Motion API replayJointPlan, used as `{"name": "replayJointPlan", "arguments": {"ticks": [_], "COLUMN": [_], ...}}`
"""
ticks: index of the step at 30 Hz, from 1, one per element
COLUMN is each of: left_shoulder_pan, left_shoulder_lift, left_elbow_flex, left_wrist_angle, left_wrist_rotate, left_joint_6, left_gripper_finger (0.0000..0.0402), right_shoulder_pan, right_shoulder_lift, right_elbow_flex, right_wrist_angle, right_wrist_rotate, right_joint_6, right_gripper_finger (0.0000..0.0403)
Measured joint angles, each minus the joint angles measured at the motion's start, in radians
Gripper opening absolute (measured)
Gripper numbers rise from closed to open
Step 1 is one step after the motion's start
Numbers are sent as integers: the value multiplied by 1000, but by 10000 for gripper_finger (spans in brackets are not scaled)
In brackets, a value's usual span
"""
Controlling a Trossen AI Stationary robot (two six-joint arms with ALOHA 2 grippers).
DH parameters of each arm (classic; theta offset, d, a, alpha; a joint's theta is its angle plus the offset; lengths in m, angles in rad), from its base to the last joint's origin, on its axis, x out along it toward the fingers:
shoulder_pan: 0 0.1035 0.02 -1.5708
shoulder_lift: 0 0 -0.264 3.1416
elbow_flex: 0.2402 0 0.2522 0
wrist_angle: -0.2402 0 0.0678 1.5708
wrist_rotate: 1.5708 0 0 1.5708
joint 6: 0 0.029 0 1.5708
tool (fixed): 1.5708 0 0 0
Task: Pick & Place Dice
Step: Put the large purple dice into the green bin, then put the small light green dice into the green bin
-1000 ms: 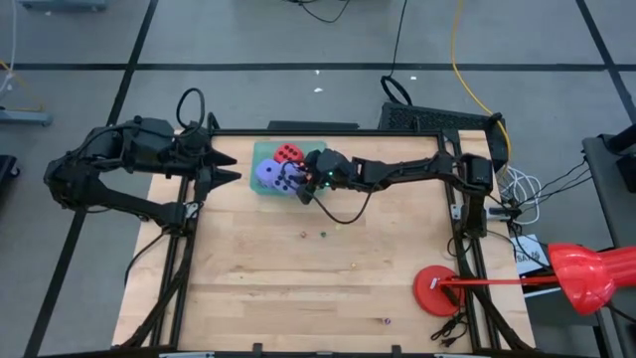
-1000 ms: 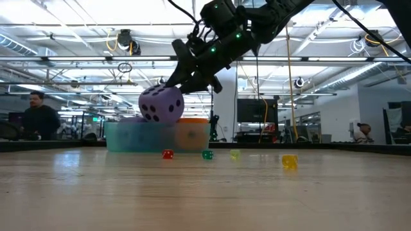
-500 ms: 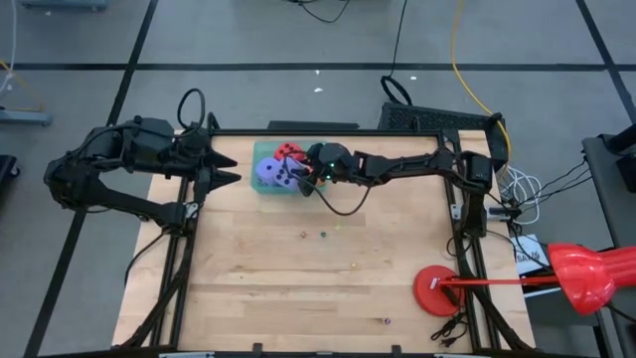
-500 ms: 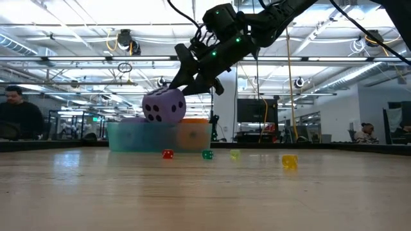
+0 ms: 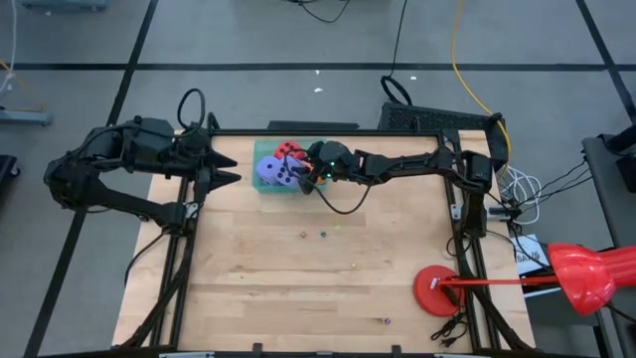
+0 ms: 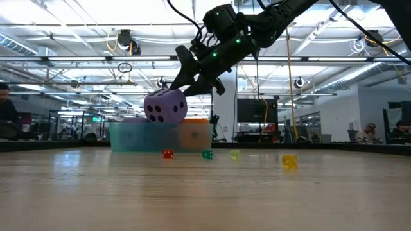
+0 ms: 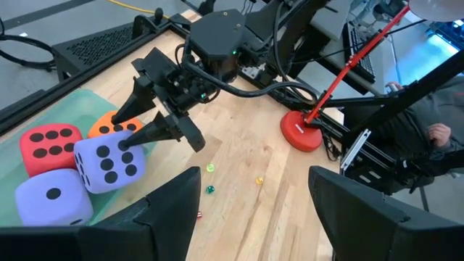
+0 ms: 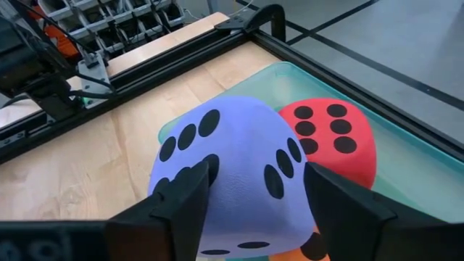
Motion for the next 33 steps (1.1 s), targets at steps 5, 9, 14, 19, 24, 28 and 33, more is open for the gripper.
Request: {"name": "replayJointPlan", "arguments": {"ticks": [5,9,14,19,24,28,33], "left_shoulder_pan": [0,0,0,0,0,0,0], "left_shoulder_lift": [0,0,0,0,0,0,0], "left_elbow_flex": [0,0,0,0,0,0,0], "left_wrist_angle": [0,0,0,0,0,0,0], "left_wrist_rotate": [16,19,23,23,24,24,30], "left_joint_6": [0,-4,-4,-4,-5,-6,-7], "left_gripper_finger": [267,267,267,267,267,267,267], "right_shoulder_pan": [0,0,-1,-3,-3,-5,-7], "right_shoulder_lift": [-1,-19,-42,-41,-41,-45,-92], "right_elbow_flex": [0,-1,-2,-2,-2,-2,0], "right_wrist_angle": [1,-8,-2,-5,9,88,141], "right_wrist_rotate": [0,0,3,2,2,0,2], "right_joint_6": [0,-1,-1,4,39,74,83], "right_gripper_finger": [230,238,243,244,248,249,249]}}
